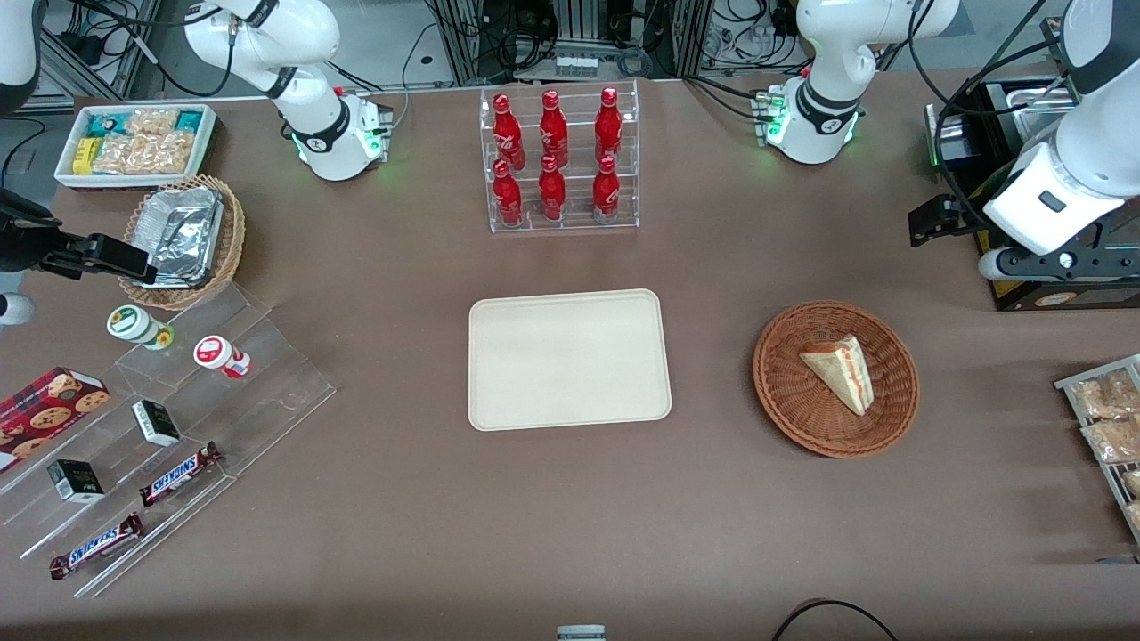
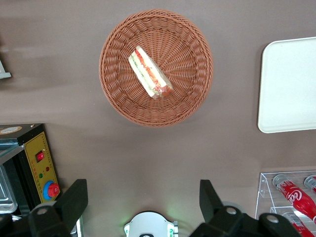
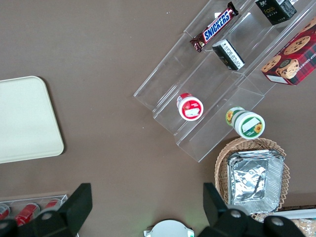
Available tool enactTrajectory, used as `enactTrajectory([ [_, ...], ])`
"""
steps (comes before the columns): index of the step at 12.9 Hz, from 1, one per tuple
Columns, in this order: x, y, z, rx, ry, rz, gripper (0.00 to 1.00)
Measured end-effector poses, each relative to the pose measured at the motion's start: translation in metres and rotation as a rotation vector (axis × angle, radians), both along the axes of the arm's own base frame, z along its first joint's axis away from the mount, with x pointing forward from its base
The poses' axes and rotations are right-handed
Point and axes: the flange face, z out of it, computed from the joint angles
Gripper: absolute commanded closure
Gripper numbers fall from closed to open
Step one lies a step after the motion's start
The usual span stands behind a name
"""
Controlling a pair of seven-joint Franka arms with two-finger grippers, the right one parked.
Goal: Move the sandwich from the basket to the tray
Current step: 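Move the left gripper over the wicker basket above the wrapped sandwich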
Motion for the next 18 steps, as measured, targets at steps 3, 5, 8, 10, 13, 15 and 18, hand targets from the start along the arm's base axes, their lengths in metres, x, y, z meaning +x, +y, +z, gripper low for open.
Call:
enactTrajectory([
  [3,0.002,0.0,0.001,-0.002,-0.015,0.0,0.0],
  [5,0.003,0.001,0.002,-0.002,-0.022,0.001,0.0],
  [8,0.005,0.001,-0.013,-0.002,-0.018,0.002,0.0],
  [10,0.01,0.0,-0.042,-0.002,-0.015,0.002,0.0],
  [13,0.015,0.0,-0.094,-0.004,-0.018,0.001,0.0],
  [15,0.016,0.0,-0.12,-0.007,-0.039,0.001,0.0],
  [18,0.015,0.0,-0.154,-0.012,-0.079,0.001,0.0],
])
